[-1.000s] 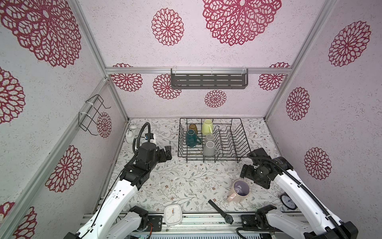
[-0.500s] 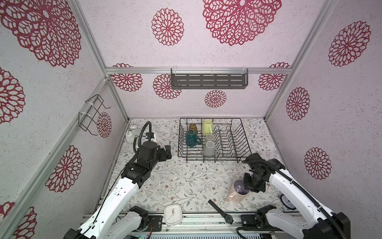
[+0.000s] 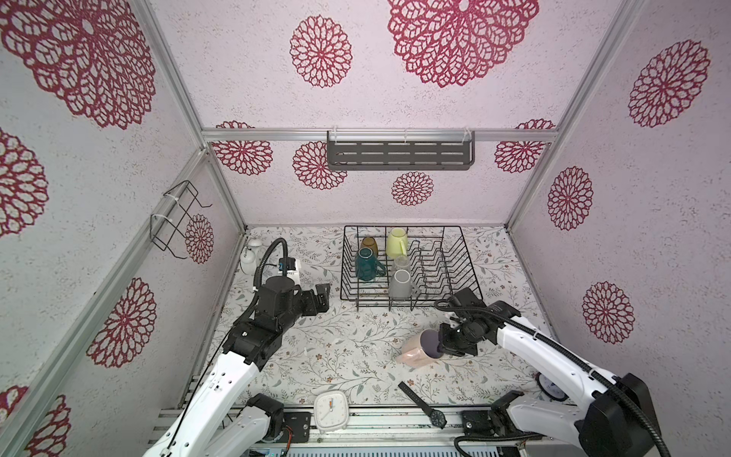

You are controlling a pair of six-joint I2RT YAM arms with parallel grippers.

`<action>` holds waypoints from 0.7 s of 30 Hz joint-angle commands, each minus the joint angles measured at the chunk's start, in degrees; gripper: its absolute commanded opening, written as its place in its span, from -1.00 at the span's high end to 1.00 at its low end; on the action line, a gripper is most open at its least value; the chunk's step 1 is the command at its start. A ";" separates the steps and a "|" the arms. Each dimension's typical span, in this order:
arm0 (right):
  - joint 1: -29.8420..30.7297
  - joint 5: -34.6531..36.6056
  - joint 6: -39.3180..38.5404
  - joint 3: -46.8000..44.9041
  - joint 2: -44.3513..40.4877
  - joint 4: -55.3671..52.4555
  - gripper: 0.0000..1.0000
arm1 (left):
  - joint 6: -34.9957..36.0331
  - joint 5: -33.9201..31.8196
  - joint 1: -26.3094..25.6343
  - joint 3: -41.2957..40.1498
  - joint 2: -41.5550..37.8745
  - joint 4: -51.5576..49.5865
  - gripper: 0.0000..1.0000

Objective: Load cups into a dish rack
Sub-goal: Place the cup at the bottom-center of the table.

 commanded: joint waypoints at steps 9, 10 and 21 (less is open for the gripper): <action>0.35 -5.28 3.32 10.27 6.19 -0.69 1.00 | 13.20 20.94 -7.38 -6.39 -5.56 10.10 -0.87; 0.71 -4.30 3.01 11.53 7.18 -2.39 1.00 | 13.60 19.89 -7.75 -6.79 -5.68 10.33 -0.88; 5.82 5.84 -1.20 19.44 13.13 -8.12 1.00 | 12.08 21.07 -8.33 -6.82 -1.56 9.01 -0.90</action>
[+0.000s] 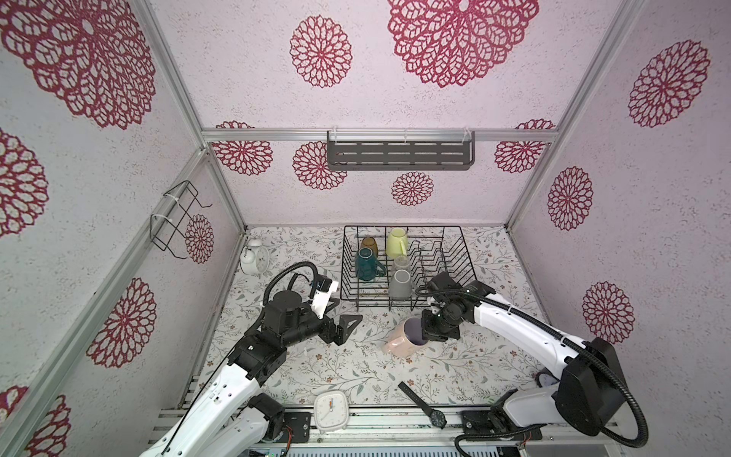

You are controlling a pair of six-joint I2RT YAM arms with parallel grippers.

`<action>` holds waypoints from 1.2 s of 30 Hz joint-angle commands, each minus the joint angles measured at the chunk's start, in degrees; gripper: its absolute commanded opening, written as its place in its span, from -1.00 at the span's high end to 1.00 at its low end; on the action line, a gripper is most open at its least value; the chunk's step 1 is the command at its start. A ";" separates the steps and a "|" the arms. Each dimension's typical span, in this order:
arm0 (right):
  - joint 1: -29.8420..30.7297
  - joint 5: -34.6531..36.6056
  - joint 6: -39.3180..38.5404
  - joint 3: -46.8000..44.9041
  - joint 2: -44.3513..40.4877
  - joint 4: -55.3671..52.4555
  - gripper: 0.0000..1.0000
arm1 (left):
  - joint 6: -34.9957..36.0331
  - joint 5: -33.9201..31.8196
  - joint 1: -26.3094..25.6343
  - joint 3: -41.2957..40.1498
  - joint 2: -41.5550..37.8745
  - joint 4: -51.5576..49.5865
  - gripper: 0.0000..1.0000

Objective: Load cups into a dish rack
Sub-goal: Place the cup at the bottom-center of the table, then pick up the cup from the bottom-center of the table.

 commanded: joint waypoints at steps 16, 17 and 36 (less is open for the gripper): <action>6.34 6.39 -4.20 10.24 6.97 -5.05 0.42 | -0.89 -7.38 -2.75 1.93 3.84 -3.24 -0.88; 6.34 6.30 -4.26 10.34 6.89 -4.96 0.39 | -1.05 -8.42 -3.42 1.81 4.32 -3.05 -0.86; -18.96 2.60 -10.56 -0.56 -18.74 3.84 -0.06 | -7.10 -19.17 -22.27 18.03 28.10 -13.20 -0.76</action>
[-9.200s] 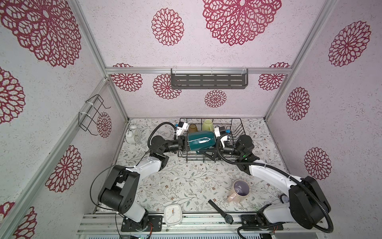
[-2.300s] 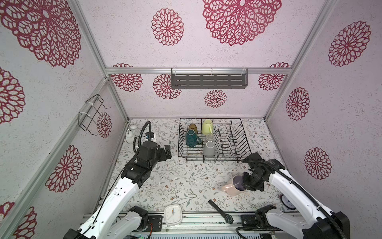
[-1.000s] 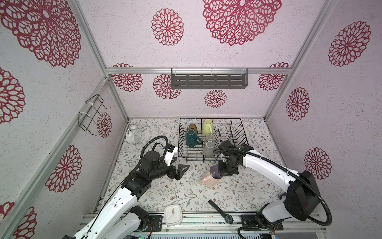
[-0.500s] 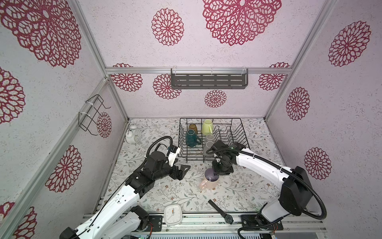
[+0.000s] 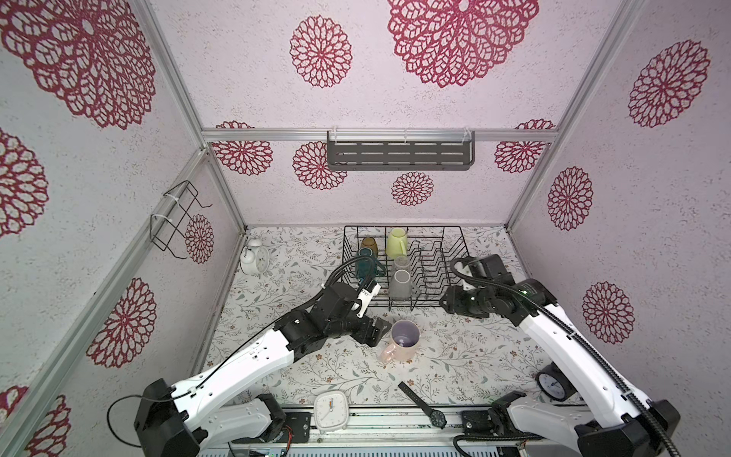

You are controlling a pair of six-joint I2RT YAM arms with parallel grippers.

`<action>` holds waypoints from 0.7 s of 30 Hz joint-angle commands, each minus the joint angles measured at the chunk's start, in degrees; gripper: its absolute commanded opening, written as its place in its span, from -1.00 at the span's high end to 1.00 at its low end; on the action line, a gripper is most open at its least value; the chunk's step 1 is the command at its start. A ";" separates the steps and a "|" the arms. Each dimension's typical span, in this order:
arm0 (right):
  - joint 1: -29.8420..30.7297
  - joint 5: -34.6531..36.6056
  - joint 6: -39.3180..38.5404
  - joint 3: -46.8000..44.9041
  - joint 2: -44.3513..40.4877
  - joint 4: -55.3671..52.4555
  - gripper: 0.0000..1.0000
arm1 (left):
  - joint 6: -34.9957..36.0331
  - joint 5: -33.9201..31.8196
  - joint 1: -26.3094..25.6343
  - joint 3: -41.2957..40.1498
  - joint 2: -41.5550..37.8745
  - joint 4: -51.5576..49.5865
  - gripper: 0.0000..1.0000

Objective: Load cups into a dish rack
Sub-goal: Pick up the cup from the bottom-center of the table.

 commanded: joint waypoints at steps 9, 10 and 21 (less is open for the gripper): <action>-8.40 -3.44 -0.29 -5.23 -4.48 6.40 -0.07 | -2.52 -7.76 -5.87 15.64 18.66 -18.19 -0.74; -8.47 -3.05 -0.04 -5.29 -5.02 6.64 -0.07 | -3.01 -7.67 -5.88 16.22 19.23 -18.28 -0.72; -8.82 2.22 0.28 -6.29 -11.02 7.72 -0.08 | -6.31 -5.14 -5.90 23.56 29.41 -23.10 -0.32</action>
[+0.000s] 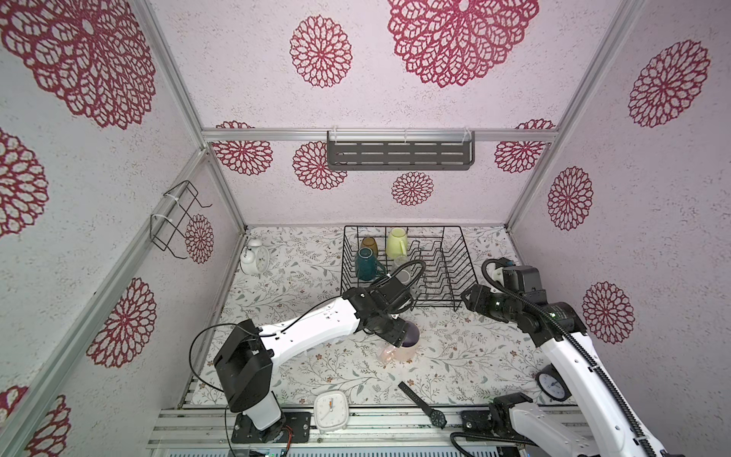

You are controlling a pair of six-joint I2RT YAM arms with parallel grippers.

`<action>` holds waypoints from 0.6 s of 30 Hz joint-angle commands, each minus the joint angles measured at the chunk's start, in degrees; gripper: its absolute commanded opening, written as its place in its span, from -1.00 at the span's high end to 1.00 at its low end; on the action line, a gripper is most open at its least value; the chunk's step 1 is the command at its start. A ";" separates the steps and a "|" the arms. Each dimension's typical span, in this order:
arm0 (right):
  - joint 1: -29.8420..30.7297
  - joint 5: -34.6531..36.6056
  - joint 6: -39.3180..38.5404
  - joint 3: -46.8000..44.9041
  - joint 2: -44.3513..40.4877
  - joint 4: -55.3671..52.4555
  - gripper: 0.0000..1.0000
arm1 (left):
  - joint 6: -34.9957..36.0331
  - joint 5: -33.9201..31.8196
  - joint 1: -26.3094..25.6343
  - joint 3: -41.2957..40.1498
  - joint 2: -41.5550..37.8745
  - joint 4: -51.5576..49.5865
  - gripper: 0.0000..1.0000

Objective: Load cups into a dish rack
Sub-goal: Pick up the cup from the bottom-center of the table.

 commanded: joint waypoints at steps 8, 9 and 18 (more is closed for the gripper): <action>-0.34 2.42 1.16 -1.63 -5.24 5.54 -0.07 | -4.87 -0.21 -0.09 8.47 9.08 -8.37 0.30; -0.34 2.33 1.21 -1.61 -5.21 5.64 -0.07 | -4.93 -0.59 -0.09 9.11 9.89 -8.86 0.48; -0.33 0.68 1.59 -4.51 -6.19 8.68 -0.07 | -1.67 -1.53 1.31 7.54 3.48 -9.17 1.00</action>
